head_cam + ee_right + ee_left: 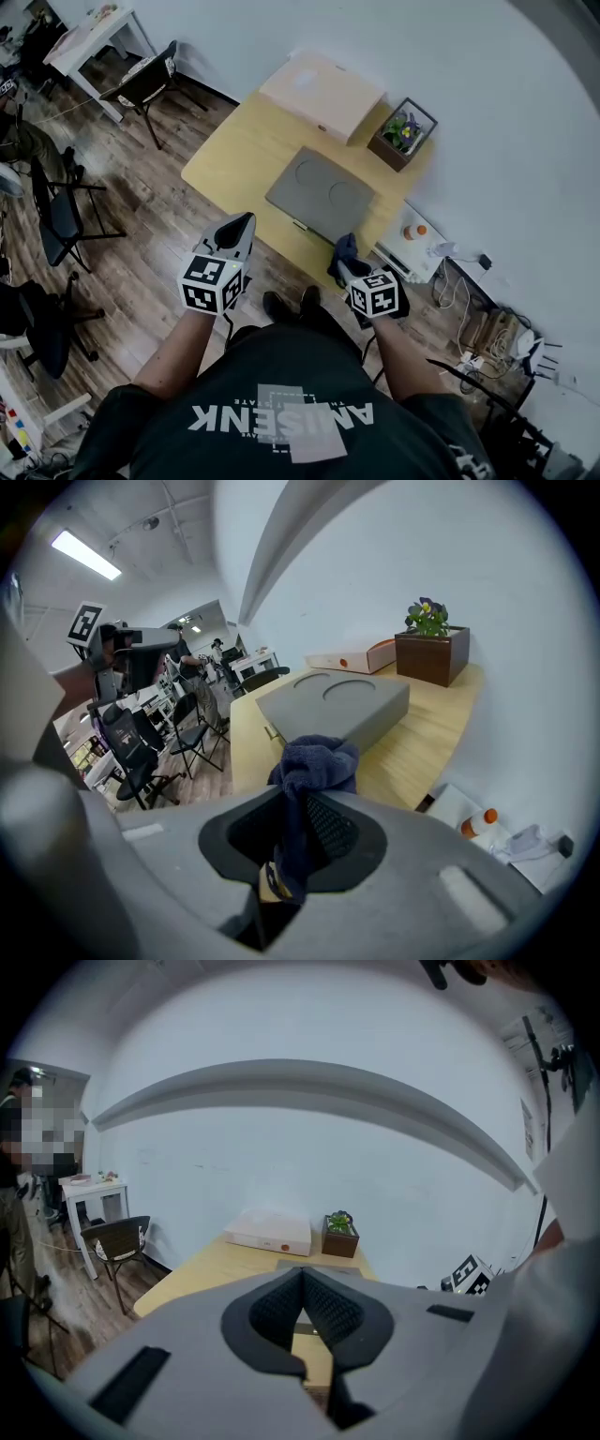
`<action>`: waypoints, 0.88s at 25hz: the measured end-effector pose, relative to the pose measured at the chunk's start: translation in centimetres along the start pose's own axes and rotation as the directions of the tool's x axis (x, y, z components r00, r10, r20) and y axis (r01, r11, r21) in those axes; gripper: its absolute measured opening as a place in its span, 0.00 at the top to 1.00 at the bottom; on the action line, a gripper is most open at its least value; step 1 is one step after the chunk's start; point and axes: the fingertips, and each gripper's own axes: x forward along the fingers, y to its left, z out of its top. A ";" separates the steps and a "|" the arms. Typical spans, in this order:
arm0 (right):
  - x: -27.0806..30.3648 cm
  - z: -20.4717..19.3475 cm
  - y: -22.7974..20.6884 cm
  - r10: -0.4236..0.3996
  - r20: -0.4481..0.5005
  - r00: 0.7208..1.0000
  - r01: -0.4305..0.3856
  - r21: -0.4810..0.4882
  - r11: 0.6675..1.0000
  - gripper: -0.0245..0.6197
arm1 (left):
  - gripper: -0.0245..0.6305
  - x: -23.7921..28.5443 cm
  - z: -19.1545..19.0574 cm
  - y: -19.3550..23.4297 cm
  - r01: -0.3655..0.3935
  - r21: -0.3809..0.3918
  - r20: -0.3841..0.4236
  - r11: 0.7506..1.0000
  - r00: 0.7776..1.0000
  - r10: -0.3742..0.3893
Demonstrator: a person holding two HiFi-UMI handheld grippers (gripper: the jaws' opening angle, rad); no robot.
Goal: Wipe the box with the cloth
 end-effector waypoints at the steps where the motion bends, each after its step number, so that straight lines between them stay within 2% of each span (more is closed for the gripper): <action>1: -0.2 0.2 0.4 0.021 -0.006 1.000 -0.021 -0.004 1.000 0.87 | 0.96 0.1 0.2 -0.2 -0.003 0.002 -0.003 1.000 1.000 0.003; 9: -1.6 4.0 3.9 0.148 0.024 0.989 -0.144 -0.108 0.984 0.87 | 0.96 1.0 2.1 0.1 -0.049 0.041 -0.022 0.998 0.999 0.050; 17: 5.1 8.8 11.6 0.188 0.053 0.981 -0.178 -0.156 0.972 0.87 | 0.96 -0.2 1.7 5.1 -0.004 0.051 -0.018 0.999 1.000 0.005; 19: 7.7 9.9 13.1 0.168 0.058 0.984 -0.159 -0.135 0.978 0.87 | 0.96 -0.5 1.4 7.0 0.026 0.057 -0.031 0.998 0.999 -0.024; 22: 11.8 11.2 14.1 0.082 0.078 0.994 -0.079 -0.042 0.996 0.87 | 0.96 -1.2 1.4 10.8 0.070 0.068 -0.053 0.995 0.996 -0.067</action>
